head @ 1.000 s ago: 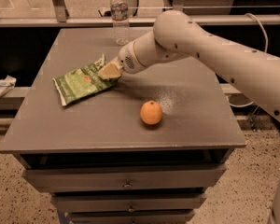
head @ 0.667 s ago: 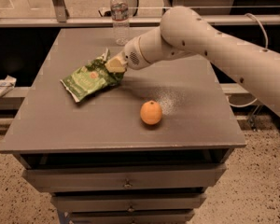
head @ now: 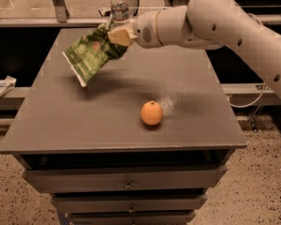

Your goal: Pick green jalapeno chip bag

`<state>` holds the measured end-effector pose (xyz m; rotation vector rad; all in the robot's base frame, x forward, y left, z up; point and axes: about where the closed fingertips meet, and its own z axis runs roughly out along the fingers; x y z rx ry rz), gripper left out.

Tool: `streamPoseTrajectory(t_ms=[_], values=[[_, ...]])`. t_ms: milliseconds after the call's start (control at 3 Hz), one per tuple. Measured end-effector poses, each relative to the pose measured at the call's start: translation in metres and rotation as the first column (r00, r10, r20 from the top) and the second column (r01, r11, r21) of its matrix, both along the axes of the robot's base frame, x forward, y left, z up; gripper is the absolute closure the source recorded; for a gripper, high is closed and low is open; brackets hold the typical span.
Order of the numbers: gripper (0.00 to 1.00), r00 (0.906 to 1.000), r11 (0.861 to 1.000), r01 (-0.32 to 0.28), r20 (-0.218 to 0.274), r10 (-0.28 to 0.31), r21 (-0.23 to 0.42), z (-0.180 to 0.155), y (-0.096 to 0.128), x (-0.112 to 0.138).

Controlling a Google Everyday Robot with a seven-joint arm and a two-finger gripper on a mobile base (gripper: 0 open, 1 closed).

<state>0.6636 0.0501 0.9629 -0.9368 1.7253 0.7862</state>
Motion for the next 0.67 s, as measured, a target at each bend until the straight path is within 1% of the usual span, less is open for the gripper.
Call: streamPoseTrajectory(t_ms=[333,667], values=[[1.0,1.0,0.995,0.0,0.006,0.0,0.098,0.0355,0.0061,-0.0079],[1.0,1.0,0.994,-0.003,0.004,0.003,0.11,0.0395,0.0082,-0.0095]])
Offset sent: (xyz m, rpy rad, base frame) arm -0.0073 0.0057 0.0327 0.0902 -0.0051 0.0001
